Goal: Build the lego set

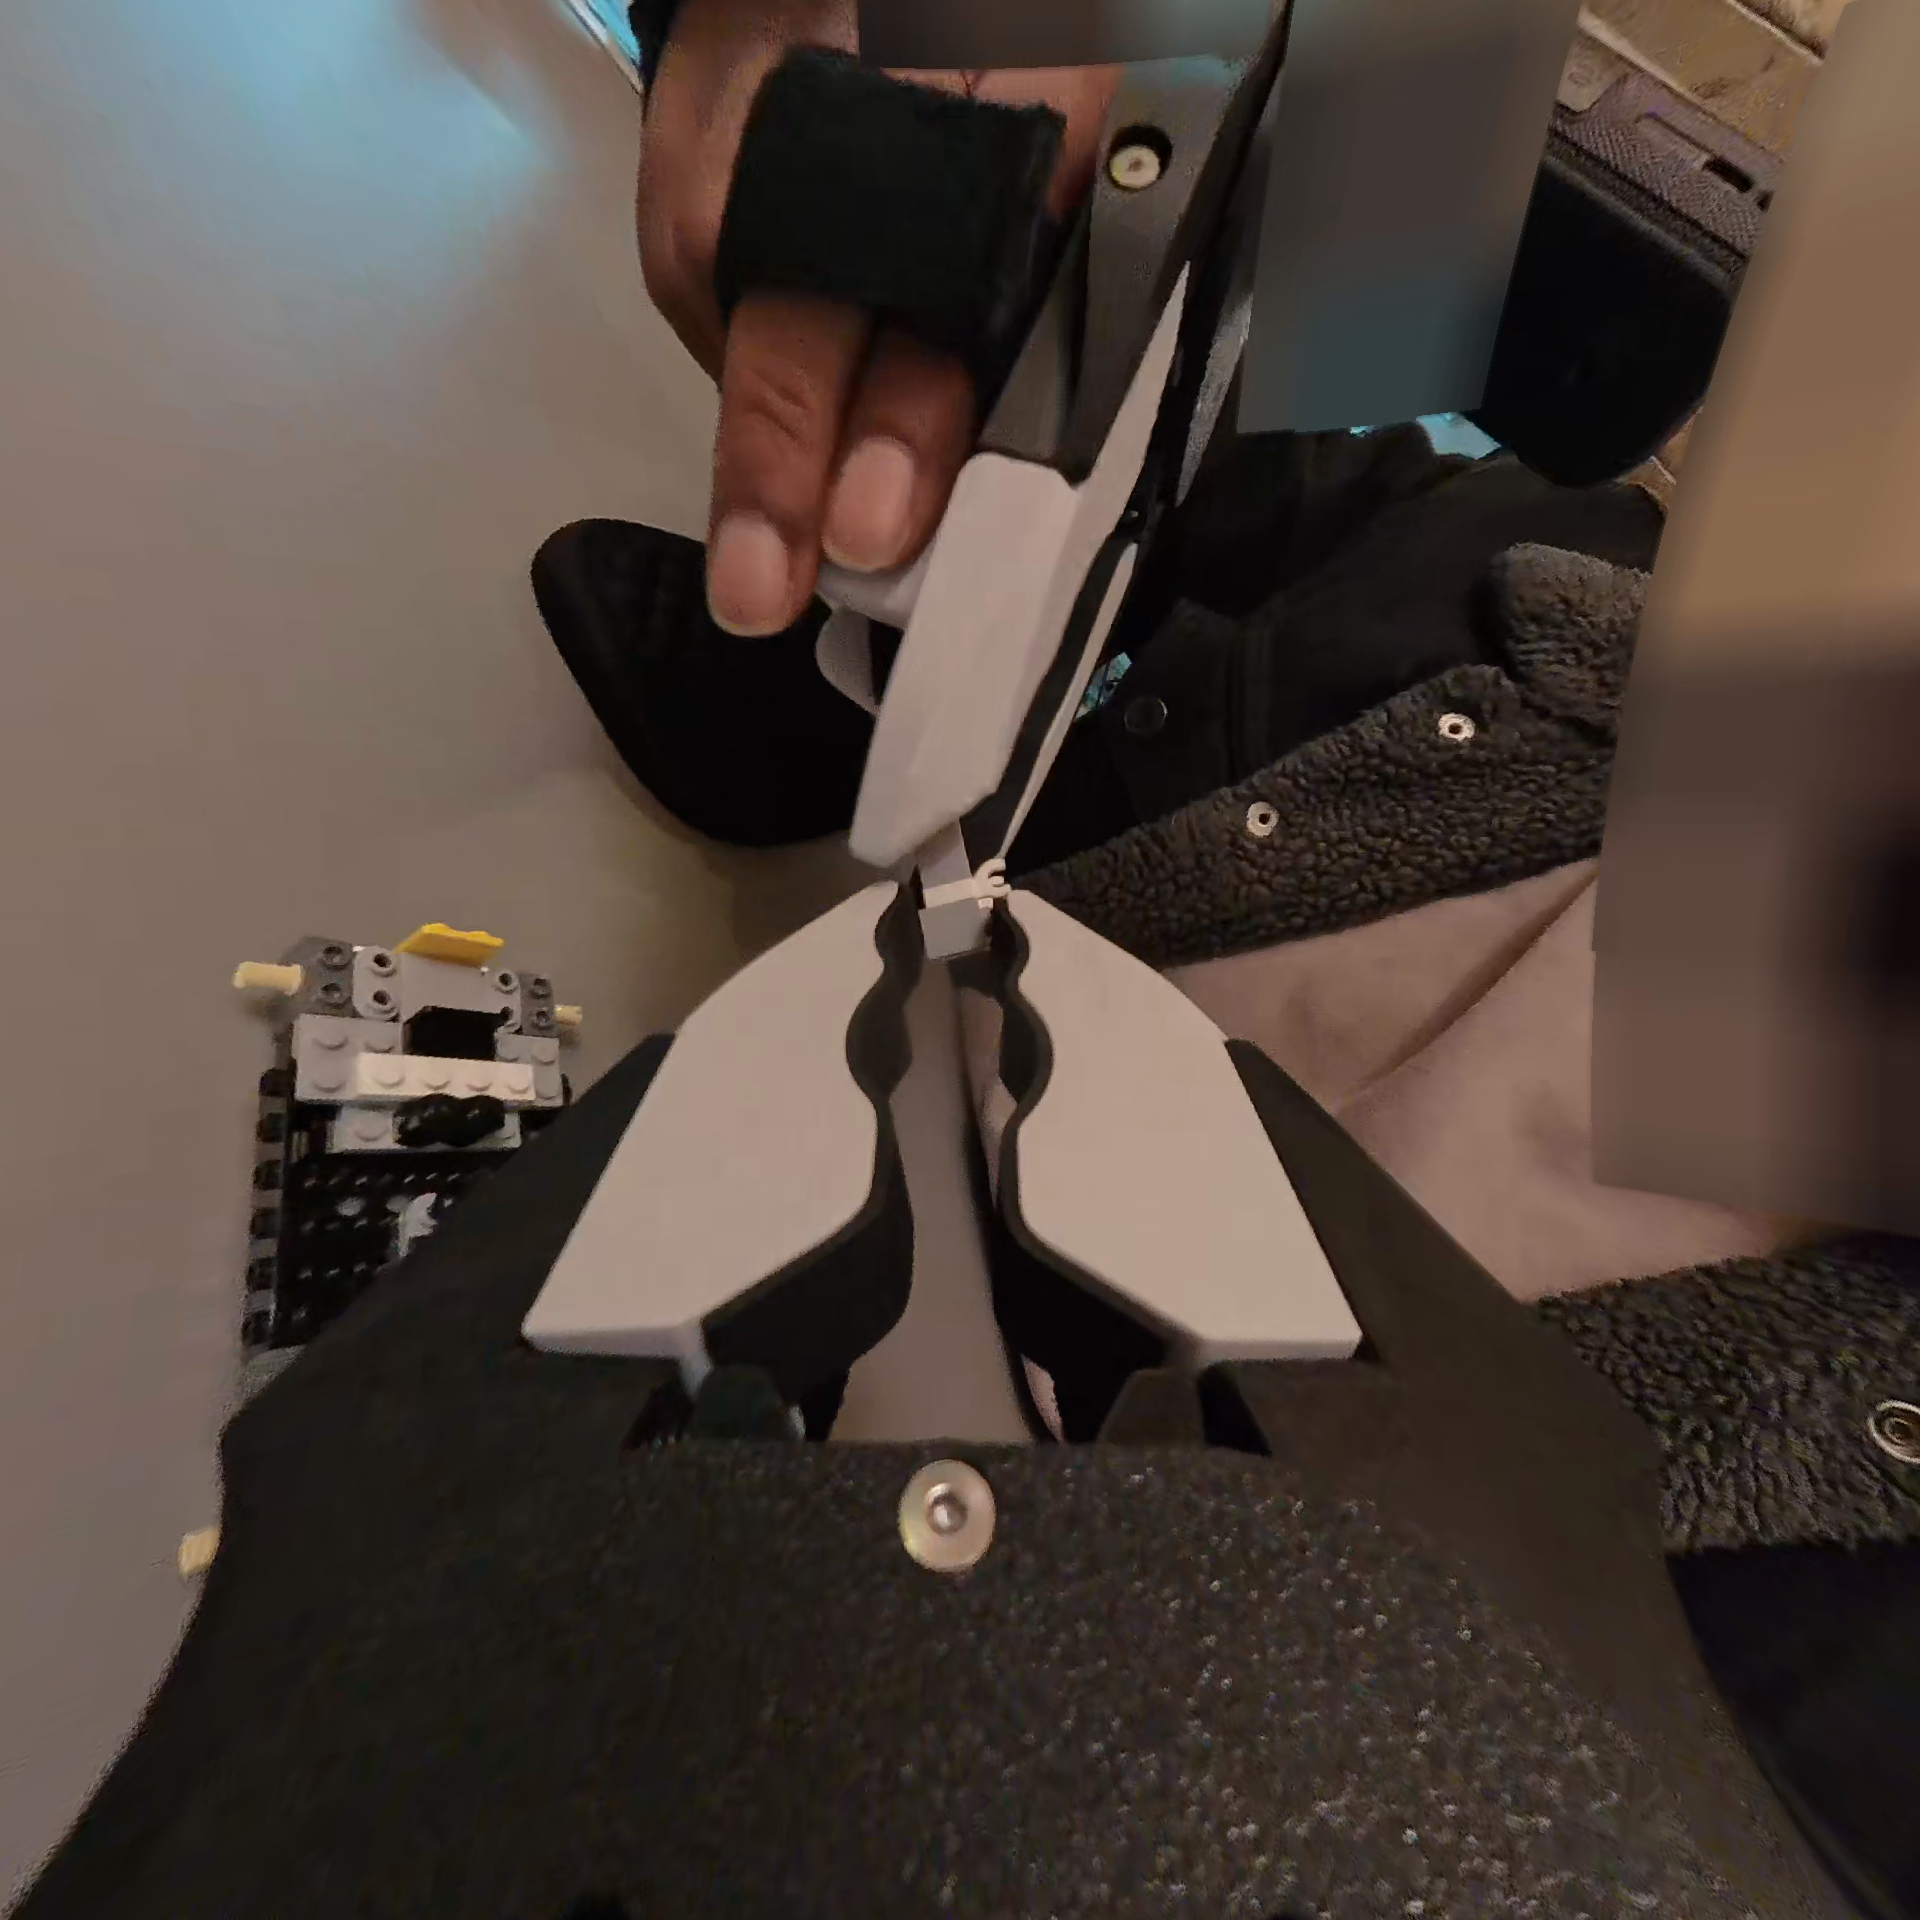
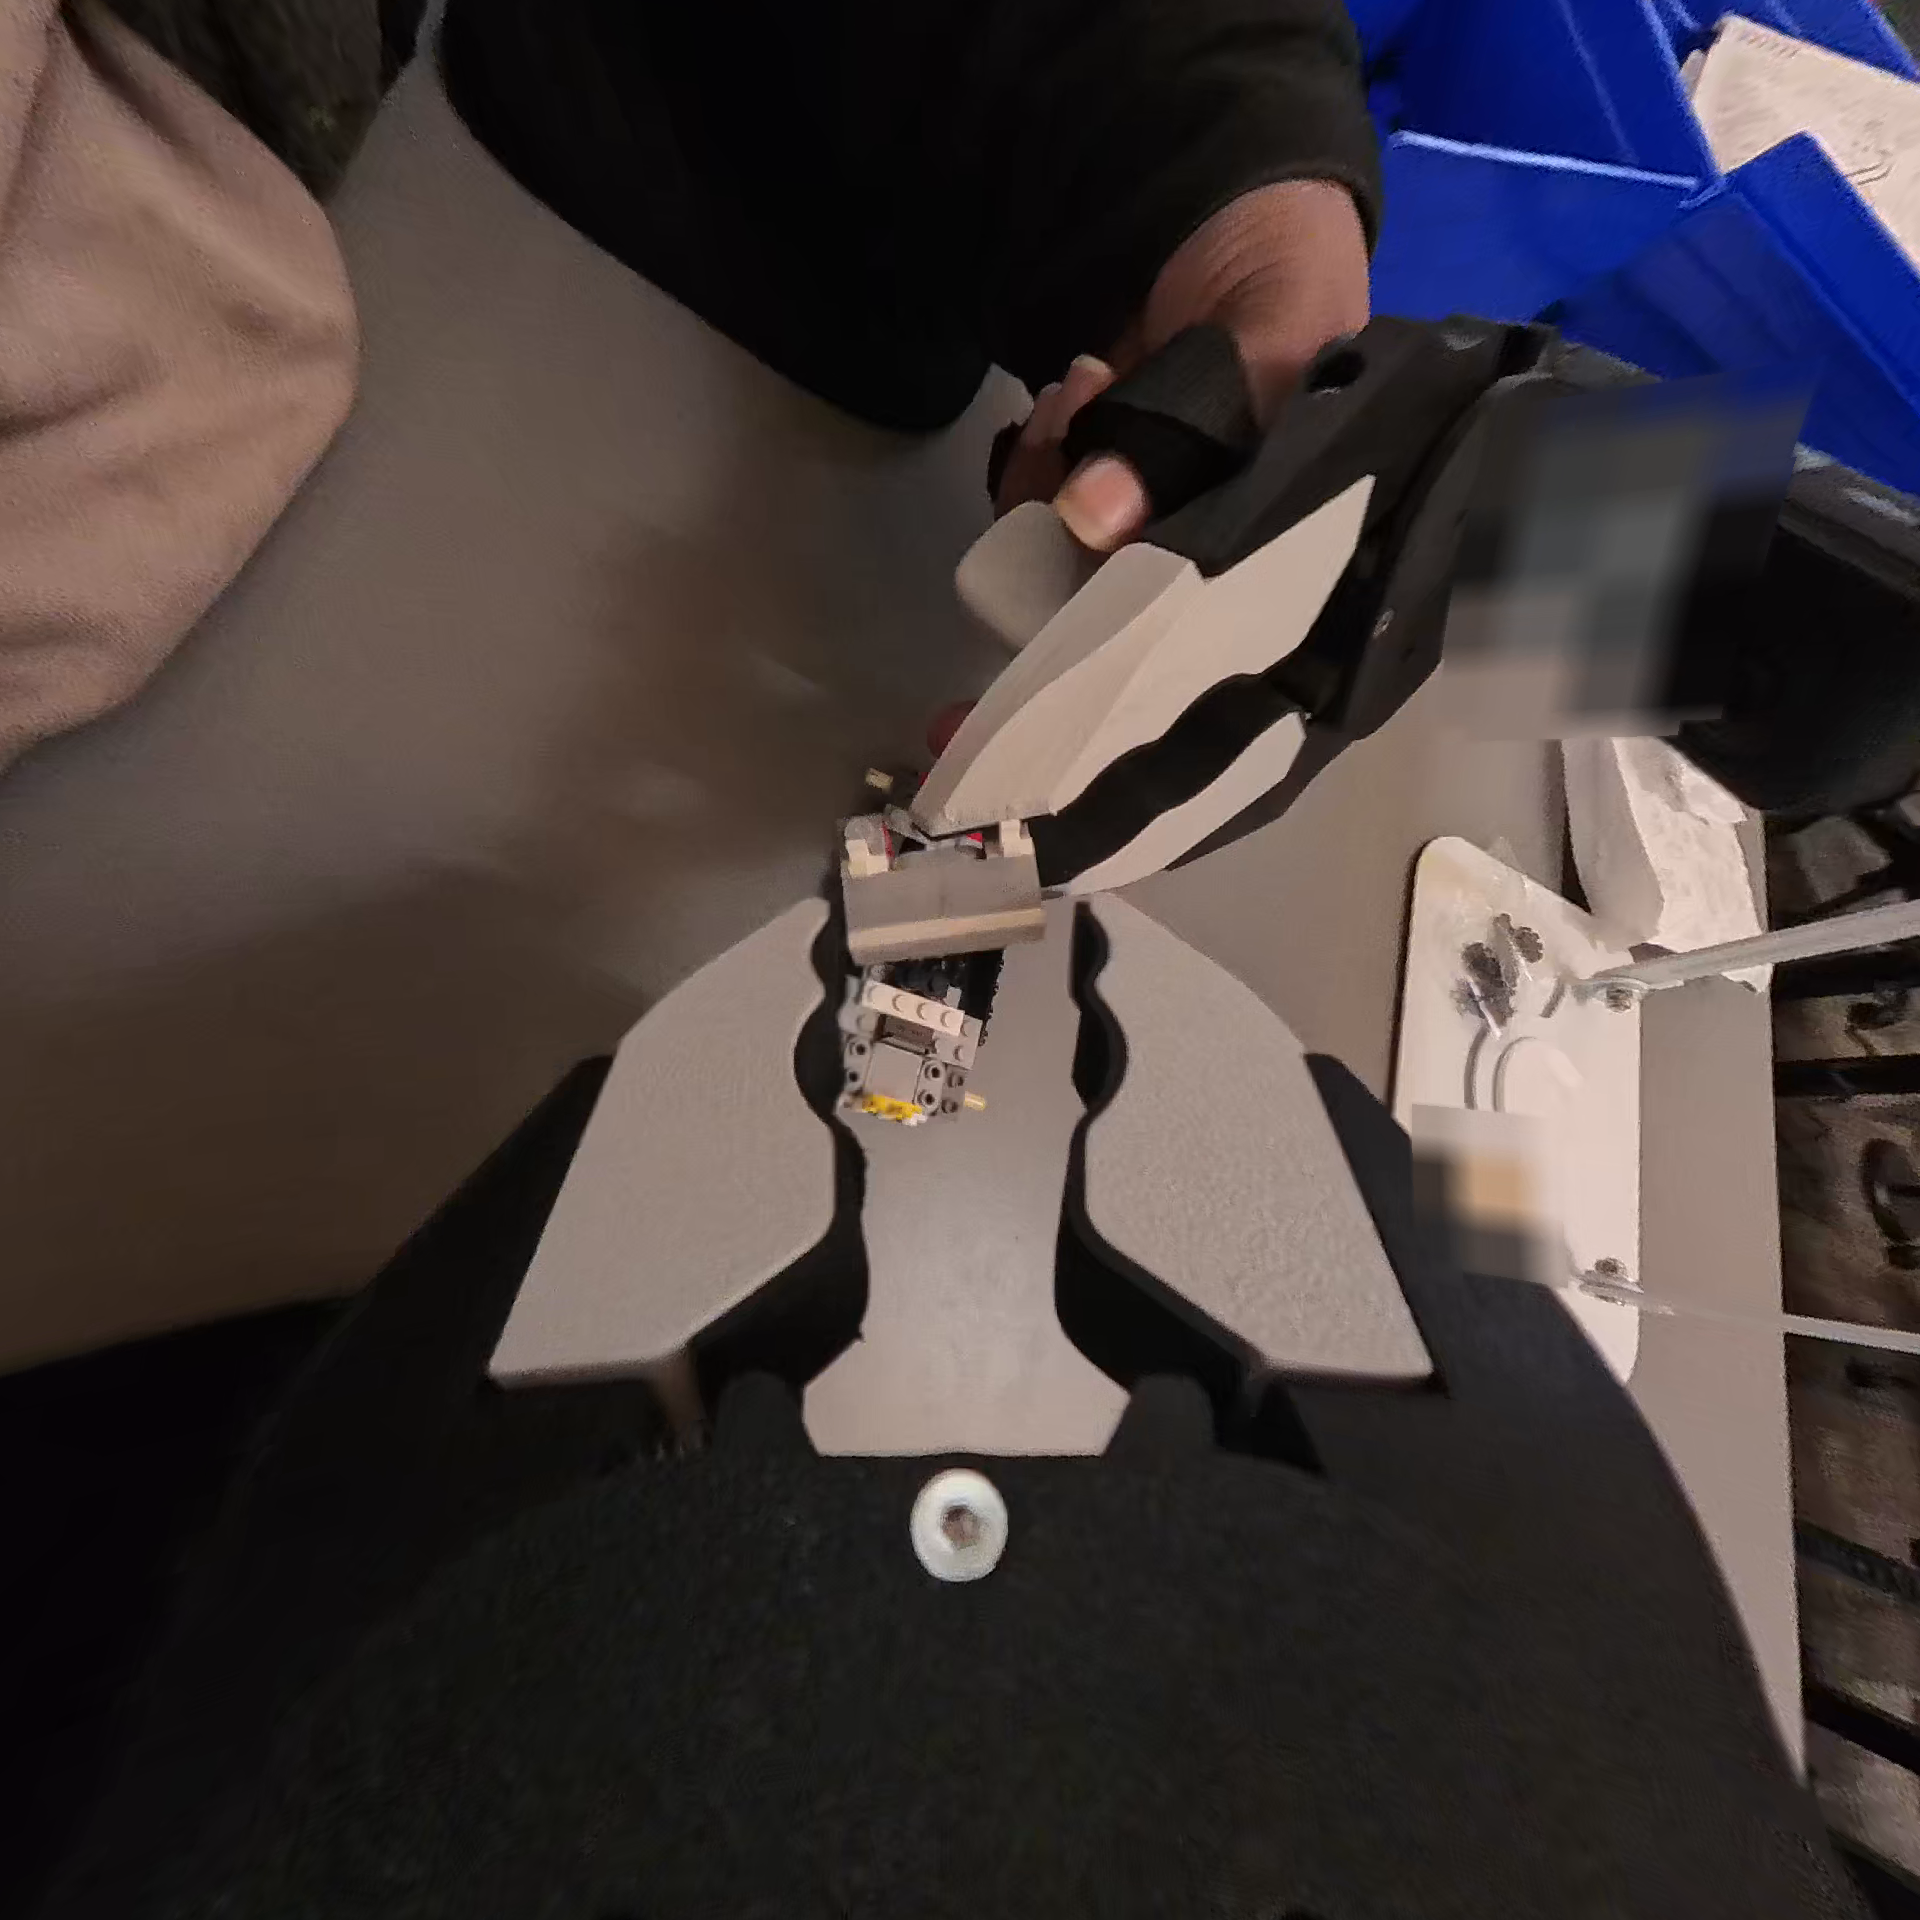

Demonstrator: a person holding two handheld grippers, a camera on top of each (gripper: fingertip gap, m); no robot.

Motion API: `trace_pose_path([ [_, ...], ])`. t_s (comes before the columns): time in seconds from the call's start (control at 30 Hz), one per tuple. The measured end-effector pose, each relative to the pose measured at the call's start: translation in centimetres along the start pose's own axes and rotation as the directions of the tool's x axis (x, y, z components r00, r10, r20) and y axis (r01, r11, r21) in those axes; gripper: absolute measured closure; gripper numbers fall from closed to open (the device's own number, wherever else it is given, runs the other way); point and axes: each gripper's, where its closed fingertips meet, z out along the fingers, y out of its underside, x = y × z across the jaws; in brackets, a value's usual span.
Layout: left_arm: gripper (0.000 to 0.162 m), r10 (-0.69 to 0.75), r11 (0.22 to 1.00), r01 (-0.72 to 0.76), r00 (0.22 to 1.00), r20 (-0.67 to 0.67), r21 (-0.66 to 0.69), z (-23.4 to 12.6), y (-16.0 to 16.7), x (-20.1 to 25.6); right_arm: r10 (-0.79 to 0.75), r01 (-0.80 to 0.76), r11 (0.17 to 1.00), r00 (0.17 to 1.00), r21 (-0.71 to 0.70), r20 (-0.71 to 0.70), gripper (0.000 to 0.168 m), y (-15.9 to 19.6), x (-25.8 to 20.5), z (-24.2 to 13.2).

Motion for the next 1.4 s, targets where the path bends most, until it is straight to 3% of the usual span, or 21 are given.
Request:
trace_pose_path([
  [0.17,0.148,0.025,0.998,-0.028,0.997,0.067,0.053,-0.8,-0.5,-1.2,0.102,-0.098,0.993,0.993,0.067,-0.052,0.134,0.5,0.7,0.6],
  [0.23,0.136,0.092,0.991,-0.107,0.981,0.171,0.081,-1.6,-0.9,-2.0,0.216,-0.207,0.972,0.973,0.109,-0.079,0.134,1.3,1.4,0.6],
  [0.37,0.132,0.243,0.962,-0.274,0.869,0.431,0.012,-3.4,-0.1,-4.3,0.409,-0.399,0.909,0.909,0.118,-0.081,0.133,4.0,1.4,1.5],
  [0.53,0.131,0.298,0.943,-0.329,0.767,0.568,-0.051,-4.6,1.5,-6.0,0.496,-0.492,0.866,0.868,0.092,-0.027,0.134,6.0,0.2,3.0],
  [0.67,0.131,0.295,0.939,-0.342,0.738,0.607,-0.041,-5.2,2.1,-6.4,0.49,-0.49,0.871,0.872,0.044,0.006,0.134,6.8,-1.0,4.1],
  [0.97,0.131,0.254,0.945,-0.328,0.758,0.601,0.015,-5.6,2.3,-6.7,0.494,-0.492,0.869,0.868,-0.043,0.046,0.133,8.1,-1.9,5.0],
  [1.17,0.131,0.264,0.935,-0.354,0.745,0.613,0.027,-5.8,2.0,-6.6,0.473,-0.468,0.88,0.879,-0.08,0.065,0.117,7.9,-1.9,4.6],
  [1.3,0.136,0.281,0.904,-0.424,0.693,0.663,0.06,-6.8,0.9,-6.2,0.484,-0.484,0.875,0.875,0.023,0.02,0.116,6.4,-0.1,3.0],
  [1.4,0.144,0.296,0.85,-0.519,0.606,0.738,0.086,-8.2,-0.5,-5.7,0.52,-0.496,0.848,0.846,0.188,-0.115,0.127,4.6,3.3,1.3],
])
